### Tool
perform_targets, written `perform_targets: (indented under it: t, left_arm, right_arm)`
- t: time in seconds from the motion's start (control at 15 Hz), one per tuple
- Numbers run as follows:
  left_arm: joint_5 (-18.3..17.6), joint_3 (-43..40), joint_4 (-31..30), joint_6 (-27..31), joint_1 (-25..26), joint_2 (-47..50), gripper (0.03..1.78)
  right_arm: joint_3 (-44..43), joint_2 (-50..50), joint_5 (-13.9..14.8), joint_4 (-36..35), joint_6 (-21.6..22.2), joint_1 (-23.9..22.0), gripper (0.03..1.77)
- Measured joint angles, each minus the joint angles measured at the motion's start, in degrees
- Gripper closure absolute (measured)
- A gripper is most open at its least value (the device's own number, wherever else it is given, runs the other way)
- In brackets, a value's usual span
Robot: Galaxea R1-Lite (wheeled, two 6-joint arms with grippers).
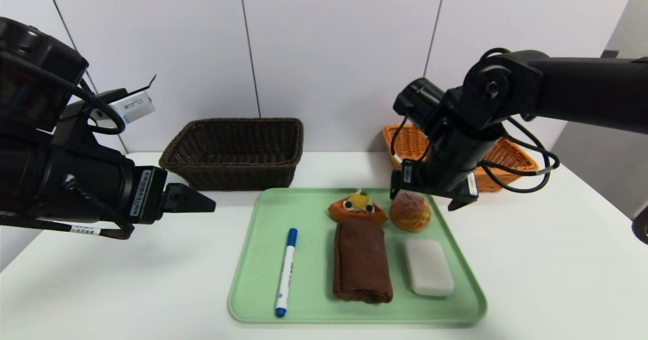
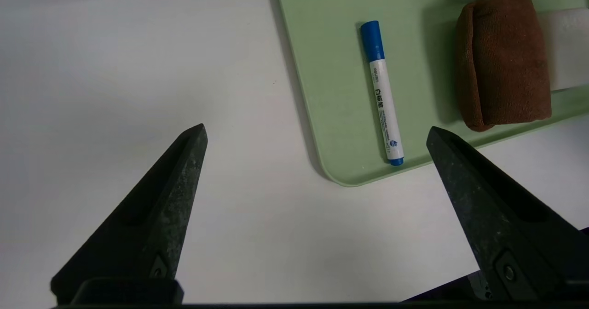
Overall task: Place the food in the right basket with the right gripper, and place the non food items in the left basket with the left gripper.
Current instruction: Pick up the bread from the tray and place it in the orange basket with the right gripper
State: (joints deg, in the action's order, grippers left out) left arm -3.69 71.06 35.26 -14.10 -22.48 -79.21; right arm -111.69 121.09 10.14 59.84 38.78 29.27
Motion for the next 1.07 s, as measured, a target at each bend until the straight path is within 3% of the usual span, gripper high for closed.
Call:
perform_targets:
  t: [1.07]
  left_arm:
    - [-0.33, -3.30, -0.04, 0.05, -0.39, 0.39, 0.12]
  right_arm:
    - [-0.02, 6.34, 0.07, -3.62, 0.63, -0.11, 0.09]
